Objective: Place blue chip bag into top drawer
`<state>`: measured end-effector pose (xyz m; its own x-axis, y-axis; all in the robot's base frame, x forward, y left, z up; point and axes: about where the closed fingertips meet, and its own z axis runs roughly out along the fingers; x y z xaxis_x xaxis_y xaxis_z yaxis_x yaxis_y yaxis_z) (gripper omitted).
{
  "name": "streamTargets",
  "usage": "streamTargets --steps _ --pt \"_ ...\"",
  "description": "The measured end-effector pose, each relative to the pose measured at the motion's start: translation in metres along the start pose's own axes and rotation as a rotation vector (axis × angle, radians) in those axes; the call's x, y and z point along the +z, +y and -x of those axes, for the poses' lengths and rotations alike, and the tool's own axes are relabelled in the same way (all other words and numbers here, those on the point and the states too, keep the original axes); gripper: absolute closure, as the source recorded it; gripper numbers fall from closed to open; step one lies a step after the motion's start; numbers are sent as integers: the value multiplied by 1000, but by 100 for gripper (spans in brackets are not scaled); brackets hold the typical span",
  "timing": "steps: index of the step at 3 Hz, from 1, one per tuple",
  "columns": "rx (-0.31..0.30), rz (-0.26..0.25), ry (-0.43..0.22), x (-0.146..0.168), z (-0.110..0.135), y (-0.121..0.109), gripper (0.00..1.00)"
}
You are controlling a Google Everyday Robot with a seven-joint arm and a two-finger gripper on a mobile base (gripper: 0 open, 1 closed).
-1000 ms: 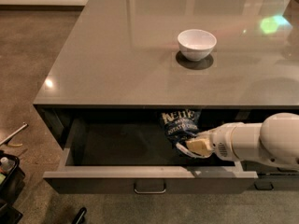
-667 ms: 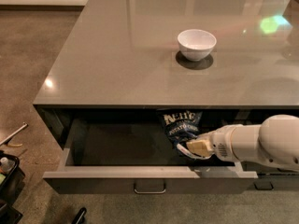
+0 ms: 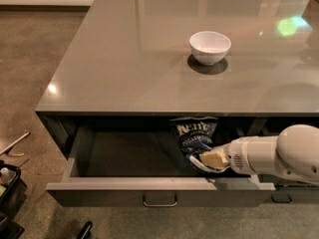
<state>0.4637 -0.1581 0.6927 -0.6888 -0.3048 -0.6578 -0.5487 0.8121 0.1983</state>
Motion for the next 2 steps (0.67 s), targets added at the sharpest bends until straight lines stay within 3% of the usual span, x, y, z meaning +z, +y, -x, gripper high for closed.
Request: streamTargets --steps 1,2 --pt "41 36 3 3 -6 -1 100" --pt "41 37 3 4 -6 -1 81"
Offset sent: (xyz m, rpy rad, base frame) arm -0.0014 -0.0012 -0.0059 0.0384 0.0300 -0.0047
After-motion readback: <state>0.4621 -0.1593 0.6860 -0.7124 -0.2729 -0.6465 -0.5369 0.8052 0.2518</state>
